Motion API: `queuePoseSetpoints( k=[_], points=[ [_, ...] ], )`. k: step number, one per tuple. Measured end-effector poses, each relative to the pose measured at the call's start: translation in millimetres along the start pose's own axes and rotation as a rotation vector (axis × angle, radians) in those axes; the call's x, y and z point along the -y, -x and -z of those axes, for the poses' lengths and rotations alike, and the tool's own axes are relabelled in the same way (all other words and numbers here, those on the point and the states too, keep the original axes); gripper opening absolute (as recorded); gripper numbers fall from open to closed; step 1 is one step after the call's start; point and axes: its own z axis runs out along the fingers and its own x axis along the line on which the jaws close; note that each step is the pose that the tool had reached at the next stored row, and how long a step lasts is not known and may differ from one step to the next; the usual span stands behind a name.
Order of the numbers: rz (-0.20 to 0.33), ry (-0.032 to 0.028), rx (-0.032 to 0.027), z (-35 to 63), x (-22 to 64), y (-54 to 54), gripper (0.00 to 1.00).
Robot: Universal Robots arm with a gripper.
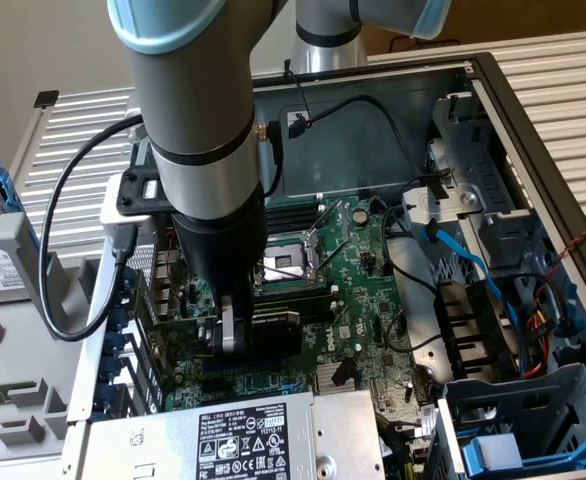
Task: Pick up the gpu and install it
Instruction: 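Insert the gpu into the slot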
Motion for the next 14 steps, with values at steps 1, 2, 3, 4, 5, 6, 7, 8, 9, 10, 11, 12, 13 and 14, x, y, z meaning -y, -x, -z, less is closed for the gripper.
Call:
queuePoseSetpoints(
  k=[1, 2, 3, 4, 5, 6, 7, 8, 9, 10, 11, 12, 13, 14],
  points=[
    [0.0, 0.0, 0.0, -0.1, 0.0, 0.0, 0.28],
    [0.0, 0.0, -0.0001, -0.1, 0.0, 0.0, 0.28],
    [0.0, 0.0, -0.0001, -0.1, 0.0, 0.0, 0.28],
    [0.0, -0.0001, 0.0, -0.2, 0.0, 0.0, 0.28],
    [0.0, -0.0002, 0.0, -0.2, 0.0, 0.0, 0.28],
    [0.0, -0.0002, 0.0001, -0.3, 0.0, 0.0, 0.28],
    [0.0, -0.0002, 0.0001, -0.3, 0.0, 0.0, 0.28],
    [0.0, -0.0002, 0.0002, -0.3, 0.0, 0.0, 0.28],
    [0.0, -0.0002, 0.0001, -0.2, 0.0, 0.0, 0.28],
    [0.0, -0.0002, 0.0002, -0.3, 0.0, 0.0, 0.28],
    [0.0, -0.0002, 0.0001, -0.3, 0.0, 0.0, 0.28],
    [0.0, -0.0002, 0.0001, -0.2, 0.0, 0.0, 0.28],
    [0.0, -0.0002, 0.0002, -0.3, 0.0, 0.0, 0.28],
    [0.0, -0.0001, 0.0001, -0.2, 0.0, 0.0, 0.28]
  ],
)
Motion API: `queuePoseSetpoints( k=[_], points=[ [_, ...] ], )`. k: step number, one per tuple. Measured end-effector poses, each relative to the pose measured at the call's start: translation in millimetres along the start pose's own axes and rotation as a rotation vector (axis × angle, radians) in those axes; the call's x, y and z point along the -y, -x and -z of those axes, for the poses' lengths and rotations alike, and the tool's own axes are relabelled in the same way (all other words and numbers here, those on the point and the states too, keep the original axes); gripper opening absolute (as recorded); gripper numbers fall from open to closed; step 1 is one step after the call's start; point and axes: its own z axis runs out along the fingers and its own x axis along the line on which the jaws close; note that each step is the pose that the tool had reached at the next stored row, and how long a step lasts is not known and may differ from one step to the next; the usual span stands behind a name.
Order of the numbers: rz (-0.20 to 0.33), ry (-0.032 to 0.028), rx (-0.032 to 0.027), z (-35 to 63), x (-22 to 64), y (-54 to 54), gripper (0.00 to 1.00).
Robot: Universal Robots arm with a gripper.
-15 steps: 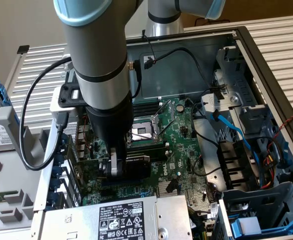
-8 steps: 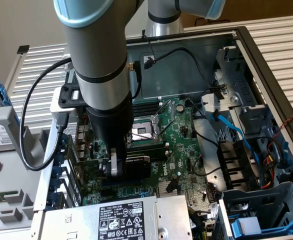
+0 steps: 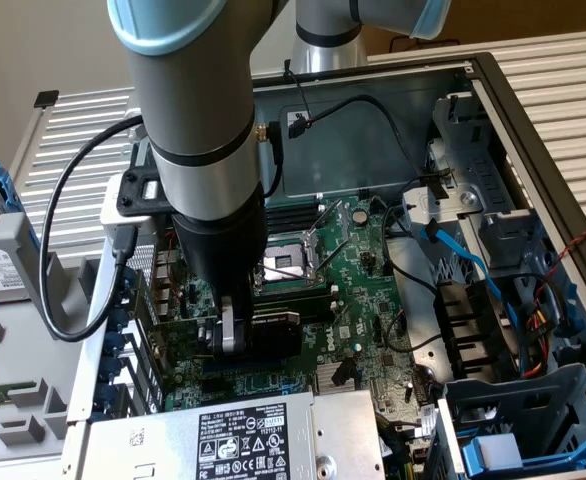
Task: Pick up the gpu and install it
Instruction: 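Insert the gpu into the slot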
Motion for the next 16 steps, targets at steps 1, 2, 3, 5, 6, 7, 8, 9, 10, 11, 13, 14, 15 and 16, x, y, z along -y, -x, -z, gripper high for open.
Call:
queuePoseSetpoints(
  k=[1, 2, 3, 5, 6, 7, 8, 9, 10, 11, 13, 14, 15, 16],
  points=[
    [0.0, 0.0, 0.0, 0.0, 0.0, 0.0, 0.28],
    [0.0, 0.0, -0.0001, -0.2, 0.0, 0.0, 0.28],
    [0.0, 0.0, 0.0, -0.5, 0.0, 0.0, 0.28],
    [0.0, 0.0, -0.0005, -1.4, 0.0, -0.1, 0.28],
    [0.0, 0.0, -0.0008, -1.8, -0.2, -0.2, 0.28],
    [0.0, -0.0002, -0.001, -2.4, -0.3, -0.2, 0.28],
    [0.0, -0.0007, -0.0004, -3.3, -0.6, -0.2, 0.28],
    [0.0, -0.001, -0.0004, -3.9, -0.7, -0.3, 0.28],
    [0.0, -0.0008, -0.0012, -4.1, -0.8, -0.3, 0.28],
    [0.0, -0.0007, -0.0016, -4.1, -0.9, -0.3, 0.28],
    [0.0, -0.0008, -0.0018, -4.1, -1.0, -0.3, 0.28],
    [0.0, -0.0008, -0.0018, -4.1, -1.0, -0.3, 0.28],
    [0.0, -0.0007, -0.0018, -4.1, -1.0, -0.3, 0.28],
    [0.0, -0.0007, -0.0017, -4.1, -1.0, -0.3, 0.28]
  ],
)
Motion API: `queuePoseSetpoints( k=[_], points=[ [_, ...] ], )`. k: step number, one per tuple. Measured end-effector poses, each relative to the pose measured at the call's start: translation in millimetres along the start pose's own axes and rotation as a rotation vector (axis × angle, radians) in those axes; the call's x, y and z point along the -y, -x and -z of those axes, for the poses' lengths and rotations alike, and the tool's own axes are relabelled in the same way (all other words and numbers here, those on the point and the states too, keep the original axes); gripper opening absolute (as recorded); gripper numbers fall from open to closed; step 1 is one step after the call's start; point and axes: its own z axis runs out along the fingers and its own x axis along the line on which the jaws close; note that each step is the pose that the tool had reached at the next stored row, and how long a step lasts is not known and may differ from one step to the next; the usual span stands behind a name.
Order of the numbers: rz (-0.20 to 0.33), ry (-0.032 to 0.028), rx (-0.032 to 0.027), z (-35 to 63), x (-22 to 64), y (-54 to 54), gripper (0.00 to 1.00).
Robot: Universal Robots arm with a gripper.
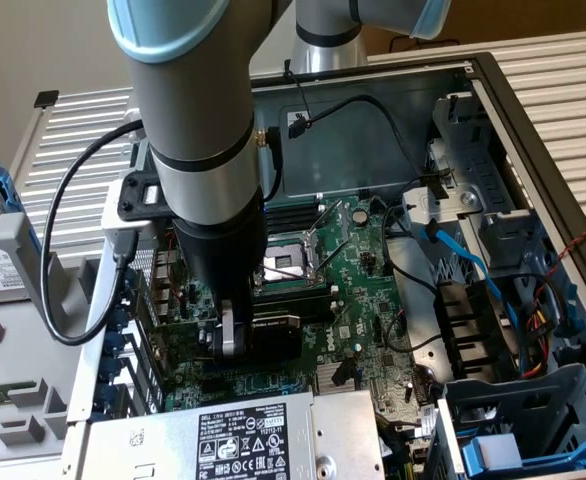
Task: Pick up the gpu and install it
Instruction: 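Insert the gpu into the slot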
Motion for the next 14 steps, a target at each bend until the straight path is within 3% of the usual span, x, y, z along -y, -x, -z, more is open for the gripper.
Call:
queuePoseSetpoints(
  k=[14],
  points=[
    [0.0, 0.0, 0.0, 0.0, 0.0, 0.0, 0.28]
  ],
)
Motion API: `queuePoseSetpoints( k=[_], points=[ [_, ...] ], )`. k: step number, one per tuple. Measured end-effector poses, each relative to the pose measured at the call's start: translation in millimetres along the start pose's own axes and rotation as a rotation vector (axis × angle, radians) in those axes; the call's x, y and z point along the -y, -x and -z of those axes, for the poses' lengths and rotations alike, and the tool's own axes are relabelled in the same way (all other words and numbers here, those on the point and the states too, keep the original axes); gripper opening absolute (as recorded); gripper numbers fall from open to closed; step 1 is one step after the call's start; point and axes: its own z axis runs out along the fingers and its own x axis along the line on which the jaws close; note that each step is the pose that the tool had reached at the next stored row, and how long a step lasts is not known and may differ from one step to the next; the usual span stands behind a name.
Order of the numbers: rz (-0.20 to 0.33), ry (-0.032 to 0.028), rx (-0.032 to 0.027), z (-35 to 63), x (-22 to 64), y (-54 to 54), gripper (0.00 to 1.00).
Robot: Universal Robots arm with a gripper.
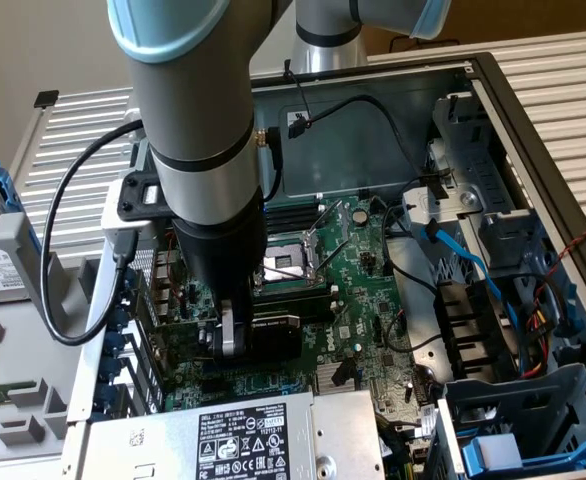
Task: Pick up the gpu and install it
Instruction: 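Insert the gpu into the slot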
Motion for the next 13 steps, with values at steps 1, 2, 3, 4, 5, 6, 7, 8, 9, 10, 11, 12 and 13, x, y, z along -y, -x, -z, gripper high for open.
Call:
queuePoseSetpoints(
  k=[1, 2, 3, 4, 5, 6, 7, 8, 9, 10, 11, 12, 13],
  points=[
    [0.0, 0.0, 0.0001, 0.0, 0.0, 0.0, 0.28],
    [0.0, 0.0, 0.0, 0.0, 0.0, 0.0, 0.28],
    [0.0, 0.0, 0.0, 0.0, 0.0, 0.0, 0.28],
    [0.0, 0.0, 0.0, 0.0, 0.0, 0.0, 0.28],
    [0.0, 0.0, 0.0, 0.0, 0.0, 0.0, 0.28],
    [0.0, 0.0, 0.0, 0.0, 0.0, 0.0, 0.28],
    [0.0, 0.0, 0.0, 0.0, 0.0, 0.0, 0.28],
    [0.0, 0.0, 0.0, 0.0, 0.0, 0.0, 0.28],
    [0.0, 0.0, 0.0, 0.0, 0.0, 0.0, 0.28],
    [0.0, 0.0, 0.0, 0.0, 0.0, 0.0, 0.28],
    [0.0, 0.0, 0.0, 0.0, 0.0, 0.0, 0.28],
    [0.0, 0.0, 0.0, 0.0, 0.0, 0.0, 0.28],
    [0.0, 0.0, 0.0, 0.0, 0.0, 0.0, 0.28]
  ],
)
